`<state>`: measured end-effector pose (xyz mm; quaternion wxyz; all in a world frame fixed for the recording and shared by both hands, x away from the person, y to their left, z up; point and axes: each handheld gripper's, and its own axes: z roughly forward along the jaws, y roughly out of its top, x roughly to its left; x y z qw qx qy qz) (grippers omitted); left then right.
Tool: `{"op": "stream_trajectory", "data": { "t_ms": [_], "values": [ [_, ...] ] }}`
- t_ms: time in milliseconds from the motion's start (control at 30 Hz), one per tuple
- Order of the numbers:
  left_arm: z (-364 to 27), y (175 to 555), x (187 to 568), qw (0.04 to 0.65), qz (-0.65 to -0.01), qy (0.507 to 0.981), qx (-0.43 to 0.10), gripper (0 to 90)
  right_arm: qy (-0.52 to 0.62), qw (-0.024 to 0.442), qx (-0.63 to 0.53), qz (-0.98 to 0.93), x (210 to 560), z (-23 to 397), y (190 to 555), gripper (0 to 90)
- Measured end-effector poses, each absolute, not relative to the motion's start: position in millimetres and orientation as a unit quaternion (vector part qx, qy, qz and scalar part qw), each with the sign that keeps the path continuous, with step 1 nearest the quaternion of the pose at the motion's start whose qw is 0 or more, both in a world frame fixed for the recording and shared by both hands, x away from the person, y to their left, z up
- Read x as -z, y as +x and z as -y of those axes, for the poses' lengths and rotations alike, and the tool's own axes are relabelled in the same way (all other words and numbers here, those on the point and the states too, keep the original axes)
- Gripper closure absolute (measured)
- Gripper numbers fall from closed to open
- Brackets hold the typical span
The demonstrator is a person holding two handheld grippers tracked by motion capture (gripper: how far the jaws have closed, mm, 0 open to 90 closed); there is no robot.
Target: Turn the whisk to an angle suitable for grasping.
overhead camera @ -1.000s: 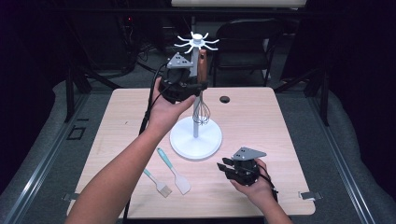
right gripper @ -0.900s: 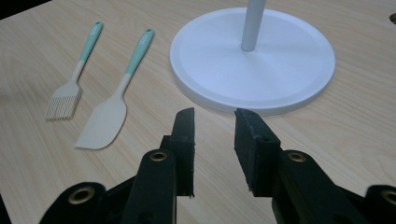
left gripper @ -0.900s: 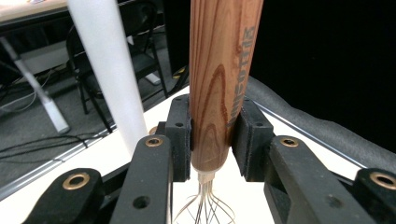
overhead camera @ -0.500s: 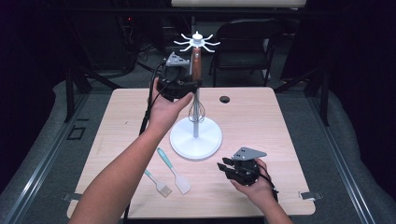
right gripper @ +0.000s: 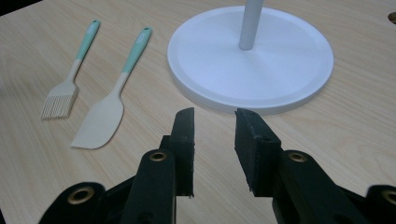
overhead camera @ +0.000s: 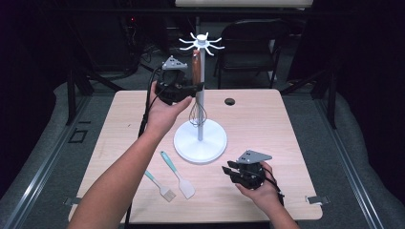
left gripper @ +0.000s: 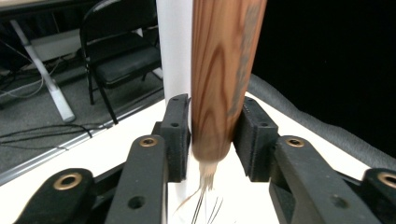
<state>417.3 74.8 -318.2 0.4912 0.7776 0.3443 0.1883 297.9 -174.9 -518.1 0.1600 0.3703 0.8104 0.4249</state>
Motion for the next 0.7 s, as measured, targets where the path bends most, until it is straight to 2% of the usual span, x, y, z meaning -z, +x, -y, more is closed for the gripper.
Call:
{"op": "stream_trajectory", "data": {
  "t_ms": [300,533,700],
  "values": [
    [-91,402,354,0.492,-0.35,0.778,-0.175,61.9,0.367,0.161,-0.42,-0.814,520,173,302,65.7],
    [-120,381,389,0.49,-0.364,0.774,-0.171,59.5,0.37,0.169,-0.408,-0.817,522,174,308,53.5],
    [-148,371,408,0.488,-0.386,0.763,-0.175,57.1,0.36,0.174,-0.392,-0.829,521,171,312,50.7]
  ]
}}
